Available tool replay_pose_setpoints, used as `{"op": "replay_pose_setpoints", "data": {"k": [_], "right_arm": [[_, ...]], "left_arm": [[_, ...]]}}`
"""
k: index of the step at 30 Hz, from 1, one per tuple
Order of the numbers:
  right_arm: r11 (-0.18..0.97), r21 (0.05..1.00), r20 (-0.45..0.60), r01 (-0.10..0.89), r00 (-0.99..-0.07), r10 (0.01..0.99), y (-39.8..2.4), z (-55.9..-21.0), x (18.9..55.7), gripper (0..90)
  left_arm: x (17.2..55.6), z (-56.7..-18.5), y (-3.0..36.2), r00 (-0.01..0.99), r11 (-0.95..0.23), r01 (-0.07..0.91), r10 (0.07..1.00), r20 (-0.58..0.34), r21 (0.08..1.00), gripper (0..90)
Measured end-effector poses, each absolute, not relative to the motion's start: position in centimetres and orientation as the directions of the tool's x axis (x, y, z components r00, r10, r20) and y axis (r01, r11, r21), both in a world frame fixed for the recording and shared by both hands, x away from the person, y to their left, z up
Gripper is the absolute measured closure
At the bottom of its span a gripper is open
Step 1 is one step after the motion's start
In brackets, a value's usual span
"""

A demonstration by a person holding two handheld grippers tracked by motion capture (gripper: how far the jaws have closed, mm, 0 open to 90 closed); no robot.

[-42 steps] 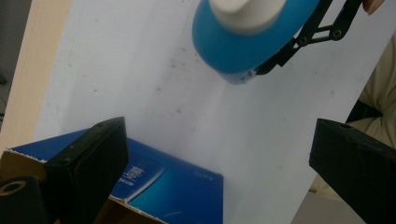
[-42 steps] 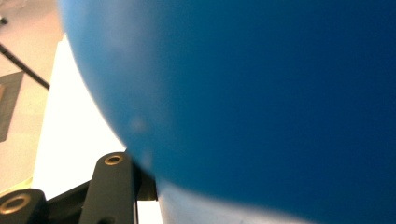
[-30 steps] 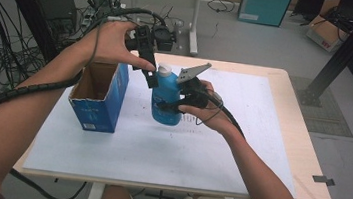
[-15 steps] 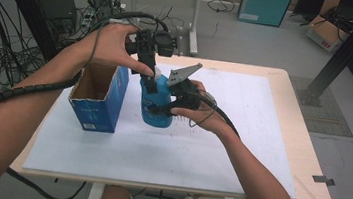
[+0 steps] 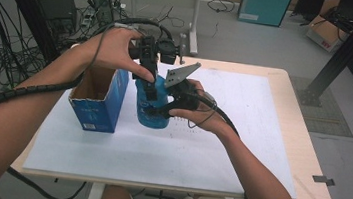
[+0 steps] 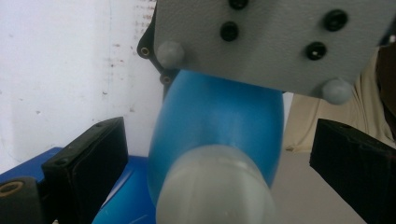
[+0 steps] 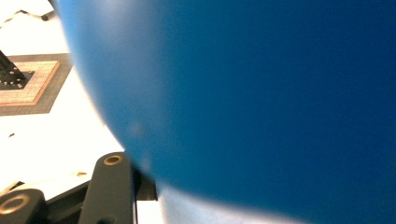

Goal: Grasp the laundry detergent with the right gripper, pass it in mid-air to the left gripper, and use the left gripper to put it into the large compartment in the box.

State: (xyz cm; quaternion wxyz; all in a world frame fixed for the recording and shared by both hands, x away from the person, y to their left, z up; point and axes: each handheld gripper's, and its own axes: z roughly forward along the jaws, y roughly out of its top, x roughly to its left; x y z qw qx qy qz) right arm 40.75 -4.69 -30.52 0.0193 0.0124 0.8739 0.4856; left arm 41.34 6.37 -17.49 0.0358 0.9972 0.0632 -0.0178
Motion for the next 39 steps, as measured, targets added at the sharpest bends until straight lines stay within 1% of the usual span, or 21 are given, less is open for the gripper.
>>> {"op": "replay_pose_setpoints", "data": {"k": [8,9,10,11,12,16,20,29,39], "right_arm": [[0.519,0.854,-0.013,0.009,-0.999,0.039,-4.8,-30.2,40.6,43.5],[0.523,0.852,-0.037,-0.019,-0.999,0.022,-4.8,-30.1,40.9,43.5],[0.522,0.853,-0.035,-0.018,-0.999,0.023,-4.8,-30.0,40.9,43.5],[0.520,0.854,-0.035,-0.018,-0.999,0.023,-4.8,-30.0,40.8,43.5],[0.517,0.856,-0.040,-0.024,-0.999,0.020,-4.8,-30.0,40.9,43.5],[0.516,0.856,-0.005,0.015,-0.999,0.039,-4.7,-29.9,40.5,43.5],[0.519,0.854,0.012,0.035,-0.999,0.046,-4.8,-29.8,40.3,43.5],[0.518,0.855,0.006,0.027,-0.999,0.041,-4.7,-29.9,40.4,43.4],[0.519,0.855,0.002,0.019,-0.999,0.034,-4.7,-29.9,40.4,43.3]], "left_arm": [[41.4,-17.9,6.4,0.991,-0.991,0.122,0.118,-0.055,0.062,4.8],[41.4,-17.9,6.4,0.991,-0.991,0.122,0.119,-0.057,0.058,4.8],[41.4,-17.9,6.4,0.991,-0.991,0.123,0.120,-0.055,0.058,4.8],[40.3,-18.6,6.2,0.958,-0.943,0.285,0.273,-0.092,0.172,4.8],[40.3,-18.7,6.2,0.958,-0.943,0.285,0.272,-0.094,0.172,4.8],[40.2,-18.7,6.2,0.960,-0.949,0.275,0.264,-0.091,0.155,4.8],[40.2,-18.9,6.2,0.960,-0.948,0.275,0.263,-0.091,0.162,4.8],[40.0,-18.8,6.2,0.960,-0.947,0.275,0.262,-0.099,0.164,5.3],[40.1,-18.8,6.3,0.963,-0.950,0.269,0.259,-0.076,0.158,5.8]]}}
